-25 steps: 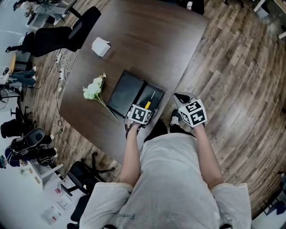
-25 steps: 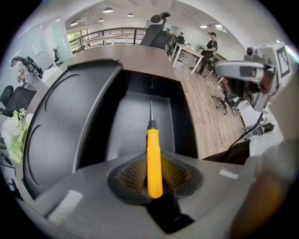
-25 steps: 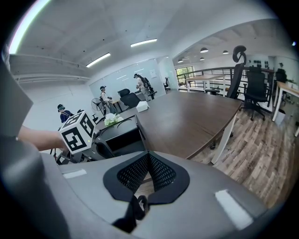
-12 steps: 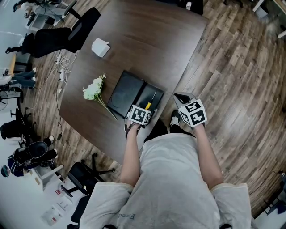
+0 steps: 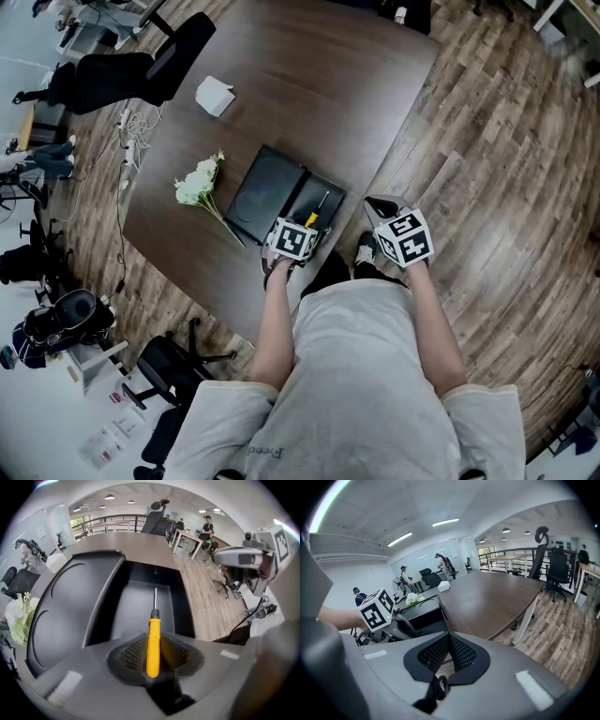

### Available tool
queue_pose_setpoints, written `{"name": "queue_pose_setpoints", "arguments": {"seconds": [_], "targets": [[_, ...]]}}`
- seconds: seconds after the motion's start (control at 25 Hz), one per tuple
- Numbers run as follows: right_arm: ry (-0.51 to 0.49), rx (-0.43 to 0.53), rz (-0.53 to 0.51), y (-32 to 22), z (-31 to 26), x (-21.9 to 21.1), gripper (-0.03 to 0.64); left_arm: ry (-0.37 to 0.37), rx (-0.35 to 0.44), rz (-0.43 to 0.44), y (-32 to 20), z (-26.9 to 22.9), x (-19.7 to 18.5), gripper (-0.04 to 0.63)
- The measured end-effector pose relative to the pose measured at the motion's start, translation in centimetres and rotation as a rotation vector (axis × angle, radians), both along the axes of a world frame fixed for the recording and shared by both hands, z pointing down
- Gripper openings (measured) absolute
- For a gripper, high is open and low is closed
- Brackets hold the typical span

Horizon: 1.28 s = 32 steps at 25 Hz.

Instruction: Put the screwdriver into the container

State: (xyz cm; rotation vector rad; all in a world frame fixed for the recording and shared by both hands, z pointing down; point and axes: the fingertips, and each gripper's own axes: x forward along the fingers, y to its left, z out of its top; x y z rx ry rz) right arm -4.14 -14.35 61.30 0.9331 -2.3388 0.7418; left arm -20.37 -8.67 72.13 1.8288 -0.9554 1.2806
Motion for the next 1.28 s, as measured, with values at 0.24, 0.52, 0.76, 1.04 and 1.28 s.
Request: {"name": "queue_pose_setpoints", "arguments": {"seconds": [0.24,0.52,0.76,1.04,1.28], "targets": [[0.005,0.003,-0.018,0.0,-0.1,-0.6,0.0,0.023,0.025,-0.021,-0.3,-0.9,0.0,0.15],[0.009,0.008,-0.045,0.4,-0.1,-1.5,0.0,0.039,0.053,-0.059,-0.3,-1.7,-0.6,0.15],[0.01,0.008,-0.07,0.7,-0.1,-2.3,0.0,0.057,0.101,-0.091,-0.4,-2.9,-0.7,0.15],[0.0,0.002,-0.1,1.3,0.0,-3.3,0.0,0.164,0.166,-0.099,-0.6,-5.0,0.8,0.149],[-0.008,0.01,-0.127,1.3,-0.1,-4.4,0.0,0.203,0.248,-0.145,-0.6,-7.0,0.0,0.149]]}}
